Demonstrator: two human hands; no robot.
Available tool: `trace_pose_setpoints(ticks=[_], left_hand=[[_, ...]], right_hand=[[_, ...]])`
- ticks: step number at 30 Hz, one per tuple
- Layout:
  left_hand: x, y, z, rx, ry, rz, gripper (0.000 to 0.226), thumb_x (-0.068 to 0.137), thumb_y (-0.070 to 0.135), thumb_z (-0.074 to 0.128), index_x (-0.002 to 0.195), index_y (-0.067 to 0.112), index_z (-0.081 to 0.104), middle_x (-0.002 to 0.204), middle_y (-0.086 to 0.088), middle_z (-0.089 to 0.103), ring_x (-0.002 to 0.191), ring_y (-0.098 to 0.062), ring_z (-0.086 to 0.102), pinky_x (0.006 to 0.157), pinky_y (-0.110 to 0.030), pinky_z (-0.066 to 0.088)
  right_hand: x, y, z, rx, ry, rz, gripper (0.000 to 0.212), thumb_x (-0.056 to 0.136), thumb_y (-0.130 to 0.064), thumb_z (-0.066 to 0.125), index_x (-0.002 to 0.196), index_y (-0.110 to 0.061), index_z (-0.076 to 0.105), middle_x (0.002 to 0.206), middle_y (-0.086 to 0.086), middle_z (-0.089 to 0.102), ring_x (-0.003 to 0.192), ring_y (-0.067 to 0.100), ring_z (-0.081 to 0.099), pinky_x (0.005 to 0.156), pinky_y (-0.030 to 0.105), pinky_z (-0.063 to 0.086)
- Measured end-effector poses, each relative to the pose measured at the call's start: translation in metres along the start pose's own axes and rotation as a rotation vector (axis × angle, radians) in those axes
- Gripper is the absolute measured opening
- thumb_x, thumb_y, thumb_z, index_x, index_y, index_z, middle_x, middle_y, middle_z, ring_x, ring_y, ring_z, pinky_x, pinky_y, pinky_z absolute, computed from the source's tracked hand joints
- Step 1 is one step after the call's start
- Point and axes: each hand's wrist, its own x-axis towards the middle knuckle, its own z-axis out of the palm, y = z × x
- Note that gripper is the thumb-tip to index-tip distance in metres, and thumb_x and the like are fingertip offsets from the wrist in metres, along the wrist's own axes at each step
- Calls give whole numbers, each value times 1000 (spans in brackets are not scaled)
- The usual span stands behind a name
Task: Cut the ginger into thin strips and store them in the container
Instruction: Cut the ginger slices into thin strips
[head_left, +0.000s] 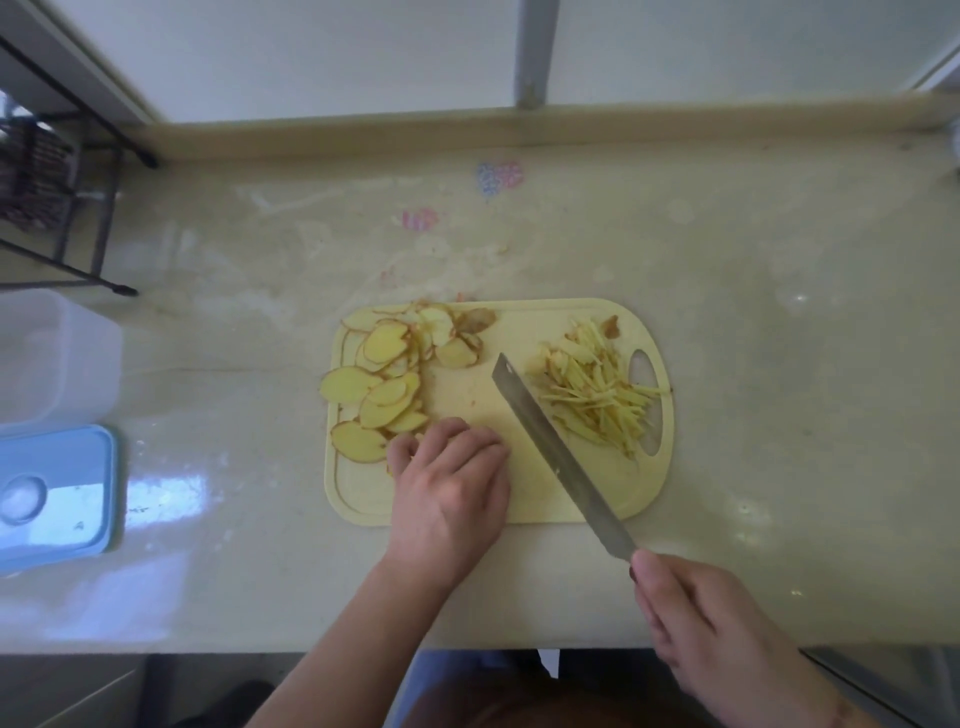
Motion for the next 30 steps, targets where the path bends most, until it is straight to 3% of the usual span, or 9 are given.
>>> trace_pose_setpoints(ticks=[6, 9, 12, 15, 17, 19, 22, 24, 30], left_hand=[[2, 0, 0, 25, -30, -51, 13, 82, 16, 64, 82, 18, 76, 94, 10, 73, 95, -19, 65, 80, -42, 33], [4, 2, -2, -34, 6, -144, 16, 82, 18, 60, 81, 16, 76, 92, 7, 72, 95, -19, 64, 83, -38, 35], [16, 7, -11, -178, 164, -242, 18, 81, 13, 57, 83, 11, 75, 95, 1, 69, 94, -21, 62, 89, -30, 39], [41, 26, -11, -188, 133, -71, 14, 81, 17, 64, 90, 10, 73, 99, -2, 68, 98, -24, 61, 89, -35, 42], [58, 41, 0, -106, -94, 131, 29, 82, 32, 67, 106, 15, 72, 113, 1, 67, 111, -27, 58, 92, -42, 41], [71, 52, 14, 37, -351, 256, 52, 81, 48, 63, 126, 22, 63, 131, 3, 60, 126, -29, 49, 100, -47, 33], [80, 58, 32, 173, -571, 264, 69, 85, 59, 57, 143, 24, 50, 147, 3, 49, 138, -30, 34, 109, -51, 18], [81, 56, 39, 196, -581, 281, 64, 88, 57, 55, 142, 24, 53, 144, 2, 52, 136, -30, 37, 108, -54, 22], [79, 50, 44, 189, -340, 427, 36, 88, 44, 49, 106, 23, 73, 106, 6, 67, 113, -26, 50, 96, -48, 28]], right_hand=[[4, 2, -23, 37, -95, 55, 79, 71, -88, 36, 64, -10, 42, 49, -3, 39, 44, 9, 37, 48, 20, 32], [15, -8, -33, 71, -112, 57, 72, 83, -81, 34, 67, -12, 42, 49, -6, 34, 41, 8, 31, 42, 19, 29], [12, -19, -42, 271, -210, 119, 57, 87, -63, 38, 72, -8, 41, 52, -1, 25, 38, 10, 20, 38, 18, 18], [-1, -21, -58, 406, -186, 113, 66, 86, -76, 38, 67, -13, 45, 51, 4, 28, 38, 14, 22, 40, 19, 22], [-7, -20, -68, 451, -115, 122, 68, 75, -83, 43, 62, -16, 48, 49, 7, 30, 36, 13, 25, 38, 18, 27], [-9, -16, -76, 482, -63, 140, 73, 77, -85, 42, 63, -14, 48, 49, 9, 29, 34, 13, 26, 36, 18, 28], [-10, -12, -88, 469, -31, 135, 64, 83, -69, 37, 65, -8, 45, 49, 9, 30, 34, 14, 27, 36, 18, 28], [-12, -10, -94, 453, -27, 119, 61, 85, -64, 36, 66, -7, 45, 49, 10, 31, 34, 14, 28, 36, 19, 28], [-13, -5, -103, 442, -46, 130, 61, 81, -68, 39, 67, -9, 44, 49, 8, 31, 37, 14, 26, 39, 20, 28]])
